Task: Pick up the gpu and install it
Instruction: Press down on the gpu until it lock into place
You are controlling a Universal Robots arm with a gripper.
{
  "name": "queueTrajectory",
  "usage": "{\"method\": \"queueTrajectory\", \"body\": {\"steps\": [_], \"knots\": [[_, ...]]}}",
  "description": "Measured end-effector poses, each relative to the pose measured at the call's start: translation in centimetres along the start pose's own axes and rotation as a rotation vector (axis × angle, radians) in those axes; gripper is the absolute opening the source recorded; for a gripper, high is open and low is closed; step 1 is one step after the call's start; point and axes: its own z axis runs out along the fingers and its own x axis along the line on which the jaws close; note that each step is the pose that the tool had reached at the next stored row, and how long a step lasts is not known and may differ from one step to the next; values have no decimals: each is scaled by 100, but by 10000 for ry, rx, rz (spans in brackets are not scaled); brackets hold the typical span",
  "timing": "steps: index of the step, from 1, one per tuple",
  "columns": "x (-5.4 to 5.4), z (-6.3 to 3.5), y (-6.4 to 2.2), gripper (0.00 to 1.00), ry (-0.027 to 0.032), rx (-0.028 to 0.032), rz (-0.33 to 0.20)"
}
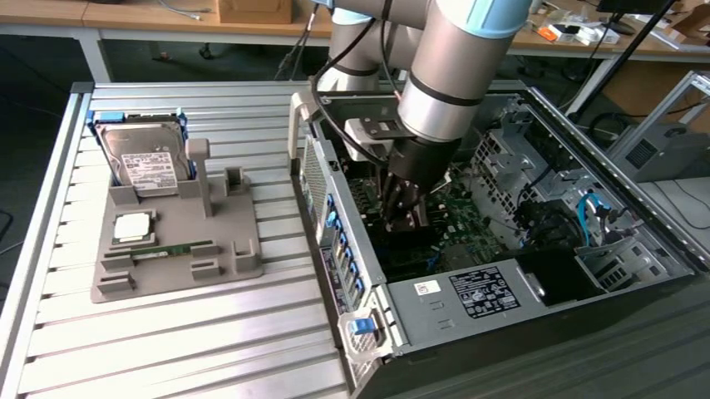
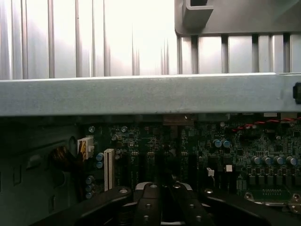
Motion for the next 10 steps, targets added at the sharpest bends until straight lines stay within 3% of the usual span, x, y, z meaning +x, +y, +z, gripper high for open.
{"method": "queueTrajectory", "body": {"steps": [5,10], "knots": [[-2,-49,-1,11,0,0,0],[-110,-58,-10,11,2,0,0]]}}
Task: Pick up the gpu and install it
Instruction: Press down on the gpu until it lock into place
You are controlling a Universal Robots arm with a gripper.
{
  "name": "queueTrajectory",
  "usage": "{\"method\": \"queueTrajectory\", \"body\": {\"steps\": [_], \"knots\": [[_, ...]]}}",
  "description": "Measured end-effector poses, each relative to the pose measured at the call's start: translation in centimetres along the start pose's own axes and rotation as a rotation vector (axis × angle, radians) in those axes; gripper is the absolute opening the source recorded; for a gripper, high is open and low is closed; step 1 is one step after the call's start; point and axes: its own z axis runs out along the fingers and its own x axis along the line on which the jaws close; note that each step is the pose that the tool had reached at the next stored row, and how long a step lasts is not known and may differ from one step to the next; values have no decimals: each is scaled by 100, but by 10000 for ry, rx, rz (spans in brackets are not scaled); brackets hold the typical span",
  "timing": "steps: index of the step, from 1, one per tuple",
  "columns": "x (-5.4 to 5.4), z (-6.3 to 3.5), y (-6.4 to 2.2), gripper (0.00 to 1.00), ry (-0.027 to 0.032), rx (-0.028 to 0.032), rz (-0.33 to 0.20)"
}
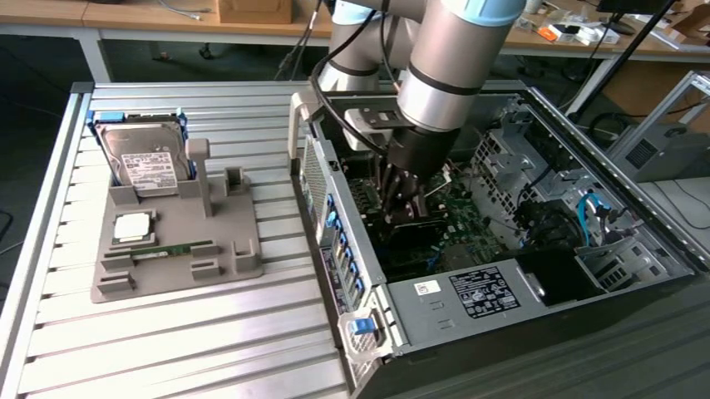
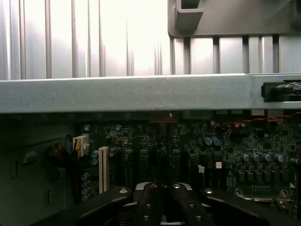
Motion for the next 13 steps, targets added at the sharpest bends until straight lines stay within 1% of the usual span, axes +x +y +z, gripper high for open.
{"method": "queueTrajectory", "body": {"steps": [5,13], "knots": [[-57,-3,1,11,-1,1,0],[-62,39,4,11,4,-9,1]]}}
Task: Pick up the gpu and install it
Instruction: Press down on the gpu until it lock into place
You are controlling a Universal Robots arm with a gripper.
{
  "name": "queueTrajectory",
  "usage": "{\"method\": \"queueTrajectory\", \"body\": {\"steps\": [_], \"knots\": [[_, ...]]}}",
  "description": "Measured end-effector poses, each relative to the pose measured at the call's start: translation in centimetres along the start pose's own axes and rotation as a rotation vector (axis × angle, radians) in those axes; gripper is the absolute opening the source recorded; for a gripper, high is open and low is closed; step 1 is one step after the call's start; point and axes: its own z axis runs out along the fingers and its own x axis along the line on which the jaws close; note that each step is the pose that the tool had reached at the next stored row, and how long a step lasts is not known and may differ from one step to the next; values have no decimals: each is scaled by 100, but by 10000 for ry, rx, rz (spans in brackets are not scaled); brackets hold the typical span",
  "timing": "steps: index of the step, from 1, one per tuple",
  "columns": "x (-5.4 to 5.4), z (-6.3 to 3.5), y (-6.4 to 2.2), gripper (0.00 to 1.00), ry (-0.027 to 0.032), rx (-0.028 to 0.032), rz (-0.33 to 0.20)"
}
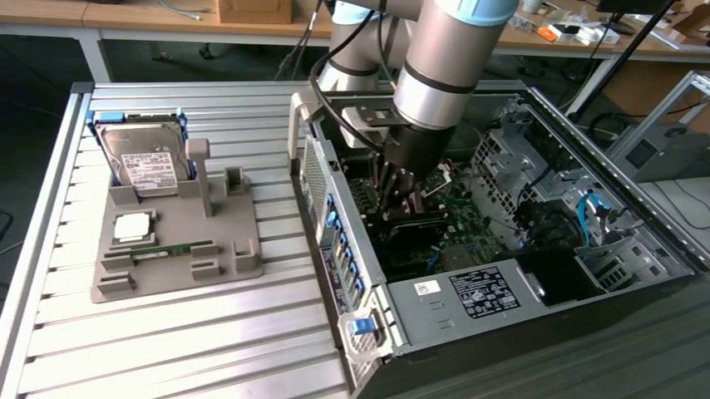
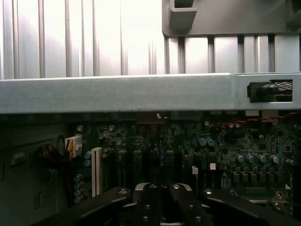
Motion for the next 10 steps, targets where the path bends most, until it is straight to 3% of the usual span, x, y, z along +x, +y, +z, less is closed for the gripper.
{"method": "queueTrajectory", "body": {"steps": [10], "knots": [[-1,14,7,11,-4,3,-4]]}}
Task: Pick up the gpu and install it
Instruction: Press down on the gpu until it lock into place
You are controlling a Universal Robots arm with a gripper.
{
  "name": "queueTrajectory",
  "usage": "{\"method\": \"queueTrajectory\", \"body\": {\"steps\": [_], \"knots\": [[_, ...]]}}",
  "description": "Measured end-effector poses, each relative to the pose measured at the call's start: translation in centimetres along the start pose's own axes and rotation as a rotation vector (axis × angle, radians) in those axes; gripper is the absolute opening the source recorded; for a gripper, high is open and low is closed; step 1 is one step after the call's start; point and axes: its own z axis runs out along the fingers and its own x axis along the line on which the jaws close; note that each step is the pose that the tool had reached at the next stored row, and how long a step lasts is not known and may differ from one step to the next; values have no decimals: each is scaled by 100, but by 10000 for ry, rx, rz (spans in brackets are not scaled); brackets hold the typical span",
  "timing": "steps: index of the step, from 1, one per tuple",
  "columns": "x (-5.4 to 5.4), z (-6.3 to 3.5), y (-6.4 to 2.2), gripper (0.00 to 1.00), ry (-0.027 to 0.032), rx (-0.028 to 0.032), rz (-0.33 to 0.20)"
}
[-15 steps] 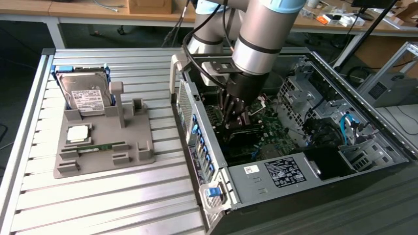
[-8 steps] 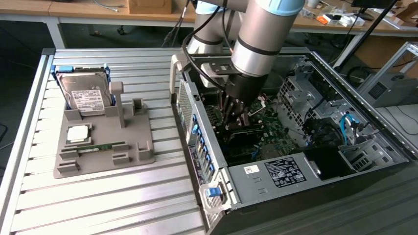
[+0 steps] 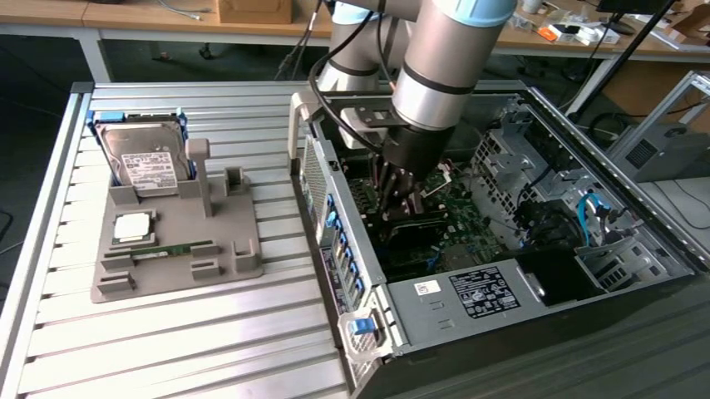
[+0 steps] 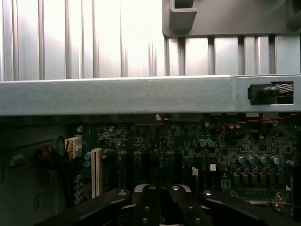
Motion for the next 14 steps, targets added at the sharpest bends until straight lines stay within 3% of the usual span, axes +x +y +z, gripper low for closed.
{"method": "queueTrajectory", "body": {"steps": [14], "knots": [[-2,33,-2,11,-1,-5,-1]]}}
